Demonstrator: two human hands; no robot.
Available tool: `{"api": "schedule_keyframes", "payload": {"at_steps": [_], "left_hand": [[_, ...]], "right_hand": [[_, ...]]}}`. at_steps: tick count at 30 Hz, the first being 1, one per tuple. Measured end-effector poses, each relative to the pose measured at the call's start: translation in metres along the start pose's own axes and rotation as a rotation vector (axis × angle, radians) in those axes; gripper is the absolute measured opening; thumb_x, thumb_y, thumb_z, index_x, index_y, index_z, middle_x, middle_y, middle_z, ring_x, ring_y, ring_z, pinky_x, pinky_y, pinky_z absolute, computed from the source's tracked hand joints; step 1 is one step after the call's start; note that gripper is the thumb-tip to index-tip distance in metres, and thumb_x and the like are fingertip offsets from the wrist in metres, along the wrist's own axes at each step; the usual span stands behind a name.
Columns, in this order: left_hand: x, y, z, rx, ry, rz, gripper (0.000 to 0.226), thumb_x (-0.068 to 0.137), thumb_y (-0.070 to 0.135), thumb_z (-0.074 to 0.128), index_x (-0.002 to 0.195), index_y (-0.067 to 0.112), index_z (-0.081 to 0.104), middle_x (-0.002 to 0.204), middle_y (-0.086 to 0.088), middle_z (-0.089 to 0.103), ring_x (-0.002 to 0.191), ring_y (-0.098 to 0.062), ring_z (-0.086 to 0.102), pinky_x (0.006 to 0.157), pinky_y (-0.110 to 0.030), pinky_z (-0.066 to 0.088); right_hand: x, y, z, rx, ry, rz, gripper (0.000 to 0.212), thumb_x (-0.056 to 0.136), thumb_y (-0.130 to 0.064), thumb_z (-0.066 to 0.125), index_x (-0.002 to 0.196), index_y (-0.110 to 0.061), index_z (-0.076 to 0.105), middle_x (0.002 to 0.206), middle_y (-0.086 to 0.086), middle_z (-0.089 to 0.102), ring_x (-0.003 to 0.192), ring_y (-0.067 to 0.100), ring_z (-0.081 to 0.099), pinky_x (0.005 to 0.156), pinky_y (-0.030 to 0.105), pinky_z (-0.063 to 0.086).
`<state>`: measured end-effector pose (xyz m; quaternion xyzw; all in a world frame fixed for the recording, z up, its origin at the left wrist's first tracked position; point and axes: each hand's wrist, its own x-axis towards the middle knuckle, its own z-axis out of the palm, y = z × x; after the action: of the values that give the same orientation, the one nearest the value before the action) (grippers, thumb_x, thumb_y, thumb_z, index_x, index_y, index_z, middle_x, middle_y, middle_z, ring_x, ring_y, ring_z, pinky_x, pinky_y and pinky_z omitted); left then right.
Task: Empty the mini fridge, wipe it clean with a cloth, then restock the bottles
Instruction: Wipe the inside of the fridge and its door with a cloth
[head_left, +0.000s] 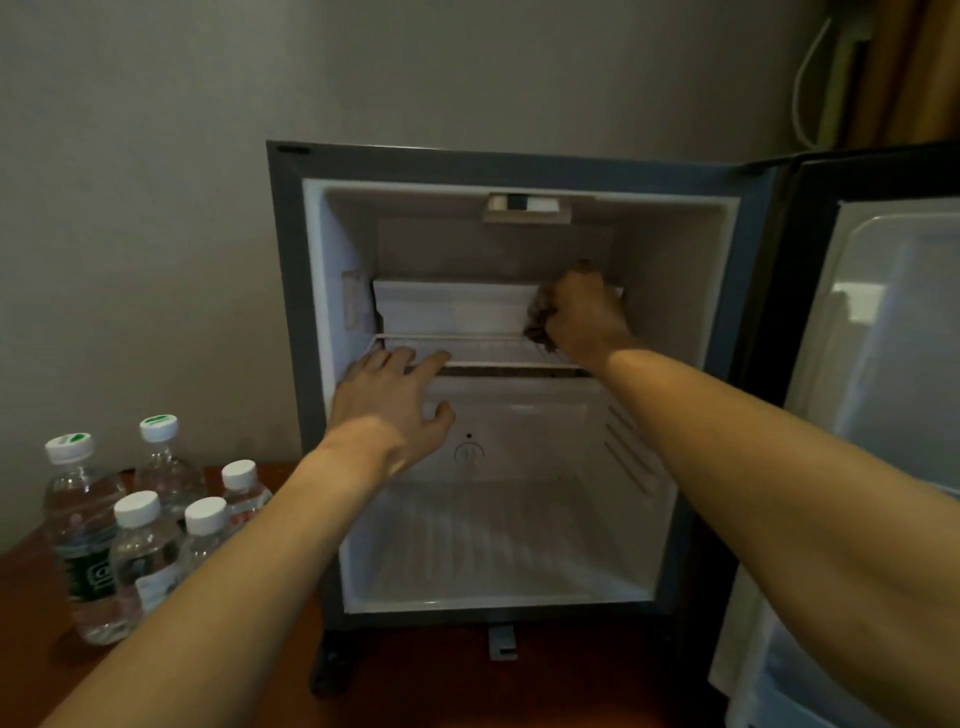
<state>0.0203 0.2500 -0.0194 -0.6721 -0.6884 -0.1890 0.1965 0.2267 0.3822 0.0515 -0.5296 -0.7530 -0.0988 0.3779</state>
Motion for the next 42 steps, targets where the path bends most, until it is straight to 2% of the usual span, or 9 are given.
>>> {"api": "schedule_keyframes", "payload": {"at_steps": [5, 8, 14, 25, 29, 33, 37, 39, 42], "left_hand": [[0.000, 0.002, -0.001, -0.010, 0.005, -0.006, 0.066, 0.097, 0.057, 0.044, 0.157, 0.038, 0.024, 0.159, -0.003, 0.037, 0.146, -0.028, 0.031, 0.118, -0.041, 0.025], [-0.001, 0.002, -0.002, -0.014, 0.001, -0.003, 0.066, 0.098, 0.056, 0.043, 0.157, 0.037, 0.024, 0.159, -0.003, 0.036, 0.146, -0.029, 0.030, 0.118, -0.041, 0.025], [-0.001, 0.004, -0.006, -0.029, -0.032, -0.016, 0.065, 0.098, 0.057, 0.042, 0.158, 0.039, 0.022, 0.160, -0.002, 0.034, 0.148, -0.028, 0.027, 0.119, -0.041, 0.024], [-0.006, 0.010, -0.014, -0.117, 0.002, -0.077, 0.061, 0.094, 0.048, 0.056, 0.150, 0.028, 0.040, 0.155, -0.002, 0.042, 0.142, -0.025, 0.038, 0.116, -0.039, 0.032], [-0.006, 0.012, -0.017, -0.264, -0.001, -0.137, 0.070, 0.097, 0.037, 0.058, 0.157, 0.018, 0.028, 0.163, -0.006, 0.031, 0.148, -0.025, 0.030, 0.121, -0.037, 0.025], [-0.002, 0.007, -0.006, -0.108, 0.044, -0.034, 0.060, 0.092, 0.050, 0.056, 0.146, 0.028, 0.046, 0.151, 0.000, 0.048, 0.140, -0.022, 0.041, 0.115, -0.038, 0.036], [-0.001, 0.004, -0.005, -0.039, -0.017, -0.012, 0.066, 0.096, 0.054, 0.048, 0.155, 0.036, 0.028, 0.159, -0.002, 0.037, 0.146, -0.027, 0.031, 0.120, -0.041, 0.027], [0.000, 0.003, -0.005, -0.030, -0.030, -0.005, 0.067, 0.097, 0.056, 0.045, 0.157, 0.037, 0.023, 0.160, -0.003, 0.035, 0.146, -0.027, 0.030, 0.120, -0.041, 0.026], [-0.001, 0.003, -0.006, -0.036, -0.032, -0.014, 0.066, 0.098, 0.056, 0.044, 0.158, 0.039, 0.021, 0.161, -0.002, 0.034, 0.147, -0.026, 0.029, 0.120, -0.039, 0.024]], "right_hand": [[0.004, 0.031, -0.002, -0.009, 0.018, 0.129, 0.016, 0.081, -0.005, 0.066, 0.077, -0.019, 0.073, 0.084, 0.003, 0.069, 0.071, 0.016, 0.065, 0.069, 0.024, 0.055], [0.006, 0.029, 0.001, 0.013, 0.008, 0.148, 0.009, 0.078, -0.010, 0.071, 0.076, -0.018, 0.073, 0.091, 0.007, 0.070, 0.078, 0.023, 0.069, 0.073, 0.036, 0.061], [-0.006, 0.014, -0.008, 0.078, -0.054, 0.139, 0.017, 0.083, -0.004, 0.064, 0.077, -0.018, 0.072, 0.093, 0.006, 0.072, 0.082, 0.021, 0.069, 0.076, 0.034, 0.061], [-0.006, -0.154, 0.036, 0.142, -0.036, -0.152, 0.021, 0.088, -0.015, 0.062, 0.106, -0.008, 0.070, 0.115, 0.017, 0.064, 0.105, 0.037, 0.064, 0.085, 0.039, 0.052], [-0.004, -0.178, 0.051, 0.148, -0.002, -0.170, 0.023, 0.092, -0.015, 0.056, 0.111, -0.007, 0.065, 0.119, 0.016, 0.059, 0.110, 0.037, 0.059, 0.091, 0.044, 0.051], [-0.005, -0.148, 0.038, 0.079, -0.018, -0.227, 0.022, 0.086, -0.014, 0.065, 0.107, -0.010, 0.069, 0.118, 0.016, 0.060, 0.108, 0.036, 0.061, 0.086, 0.040, 0.050], [-0.008, -0.097, 0.019, 0.049, -0.043, -0.172, 0.019, 0.084, -0.018, 0.071, 0.103, -0.013, 0.073, 0.115, 0.015, 0.063, 0.103, 0.035, 0.064, 0.083, 0.037, 0.051], [-0.009, -0.064, 0.009, 0.071, -0.030, -0.092, 0.013, 0.086, -0.015, 0.069, 0.098, -0.014, 0.073, 0.104, 0.010, 0.067, 0.090, 0.027, 0.067, 0.072, 0.024, 0.053], [-0.011, -0.021, -0.008, 0.075, -0.021, 0.005, 0.013, 0.089, -0.004, 0.060, 0.087, -0.011, 0.071, 0.078, -0.002, 0.060, 0.058, 0.004, 0.056, 0.041, -0.001, 0.029]]}}
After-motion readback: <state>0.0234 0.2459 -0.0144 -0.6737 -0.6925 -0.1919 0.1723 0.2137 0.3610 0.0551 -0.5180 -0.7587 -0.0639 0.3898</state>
